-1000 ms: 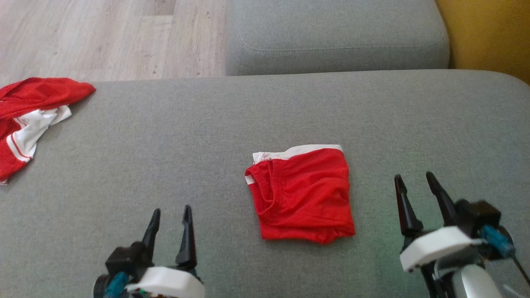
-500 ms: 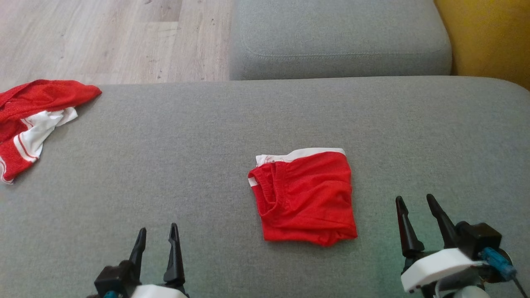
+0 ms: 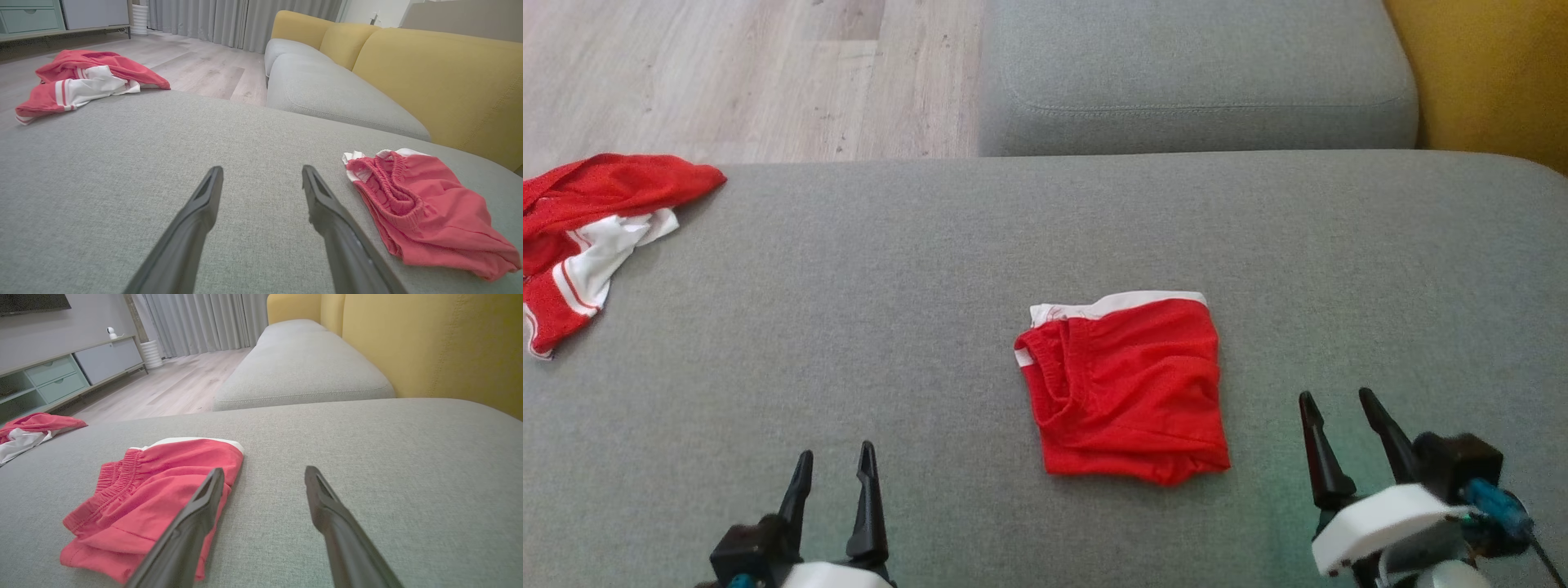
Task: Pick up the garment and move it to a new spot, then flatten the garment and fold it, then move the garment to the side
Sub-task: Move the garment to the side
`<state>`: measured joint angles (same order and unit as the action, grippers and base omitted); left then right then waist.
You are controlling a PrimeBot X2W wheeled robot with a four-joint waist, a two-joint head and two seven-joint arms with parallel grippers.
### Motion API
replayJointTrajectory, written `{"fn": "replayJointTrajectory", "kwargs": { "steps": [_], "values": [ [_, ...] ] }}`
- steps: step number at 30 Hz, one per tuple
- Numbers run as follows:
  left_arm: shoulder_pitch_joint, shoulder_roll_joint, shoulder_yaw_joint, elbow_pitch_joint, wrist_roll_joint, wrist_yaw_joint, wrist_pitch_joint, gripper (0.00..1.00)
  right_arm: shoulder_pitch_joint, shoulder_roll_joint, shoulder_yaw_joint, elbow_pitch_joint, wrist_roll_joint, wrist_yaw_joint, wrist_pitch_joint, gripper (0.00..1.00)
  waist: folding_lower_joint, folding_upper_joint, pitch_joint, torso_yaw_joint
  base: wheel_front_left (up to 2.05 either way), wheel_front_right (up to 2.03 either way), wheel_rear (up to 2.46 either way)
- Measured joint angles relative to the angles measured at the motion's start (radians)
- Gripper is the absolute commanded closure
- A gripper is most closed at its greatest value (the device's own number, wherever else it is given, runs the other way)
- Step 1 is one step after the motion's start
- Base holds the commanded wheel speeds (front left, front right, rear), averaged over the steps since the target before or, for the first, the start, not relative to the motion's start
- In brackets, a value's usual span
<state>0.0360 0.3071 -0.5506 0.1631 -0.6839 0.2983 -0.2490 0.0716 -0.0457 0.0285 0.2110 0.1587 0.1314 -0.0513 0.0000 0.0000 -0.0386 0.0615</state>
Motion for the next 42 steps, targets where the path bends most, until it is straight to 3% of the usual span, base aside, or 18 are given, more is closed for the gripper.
{"fn": "replayJointTrajectory", "kwargs": {
  "steps": [4, 16, 27, 28, 29, 30, 31, 32, 42],
  "values": [
    [-0.001, 0.000, 0.000, 0.001, 0.000, 0.000, 0.000, 0.00, -0.041, 0.000, 0.000, 0.005, 0.007, 0.000, 0.055, 0.00, 0.0000, 0.0000, 0.007, 0.005, 0.00, 0.00, 0.00],
    [-0.028, -0.011, 0.000, -0.001, 0.000, 0.000, 0.000, 0.00, -0.307, -0.001, 0.004, 0.204, 0.004, 0.000, 0.338, 0.00, 0.0001, 0.0000, 0.066, 0.072, 0.00, 0.00, 0.00],
    [-0.073, -0.055, 0.009, 0.037, 0.016, -0.032, 0.000, 0.00, -0.408, -0.002, -0.030, 0.403, 0.000, 0.000, 0.416, 0.00, 0.0001, 0.0000, 0.151, 0.151, 0.00, 0.00, 0.00],
    [-0.074, -0.060, 0.010, 0.040, 0.017, -0.035, 0.000, 0.00, -0.420, -0.004, -0.030, 0.408, 0.003, 0.000, 0.417, 0.04, 0.0001, 0.0000, 0.157, 0.155, 0.00, 0.00, 0.00],
    [-0.076, -0.066, 0.010, 0.042, 0.020, -0.036, 0.000, 0.00, -0.435, -0.004, -0.029, 0.416, 0.008, 0.000, 0.417, 0.38, 0.0001, 0.0000, 0.163, 0.157, 0.00, 0.00, 0.00],
    [-0.078, -0.069, 0.010, 0.045, 0.027, -0.041, 0.000, 0.00, -0.449, -0.004, -0.025, 0.421, 0.008, 0.000, 0.417, 0.58, 0.0002, 0.0000, 0.168, 0.159, 0.00, 0.00, 0.00],
    [-0.082, -0.071, 0.010, 0.045, 0.033, -0.044, 0.000, 0.00, -0.461, -0.005, -0.019, 0.427, 0.009, 0.000, 0.417, 0.58, 0.0002, 0.0000, 0.173, 0.160, 0.00, 0.00, 0.00],
    [-0.088, -0.073, 0.010, 0.046, 0.037, -0.045, 0.000, 0.00, -0.471, -0.005, -0.010, 0.432, 0.014, 0.000, 0.416, 1.00, 0.0001, 0.0000, 0.178, 0.159, 0.00, 0.00, 0.00],
    [-0.155, -0.077, 0.002, 0.007, 0.093, -0.062, 0.000, 0.00, -0.510, -0.001, -0.041, 0.395, -0.039, 0.000, 0.353, 1.00, 0.0002, 0.0000, 0.228, 0.059, 0.00, 0.00, 0.00]
  ]
}}
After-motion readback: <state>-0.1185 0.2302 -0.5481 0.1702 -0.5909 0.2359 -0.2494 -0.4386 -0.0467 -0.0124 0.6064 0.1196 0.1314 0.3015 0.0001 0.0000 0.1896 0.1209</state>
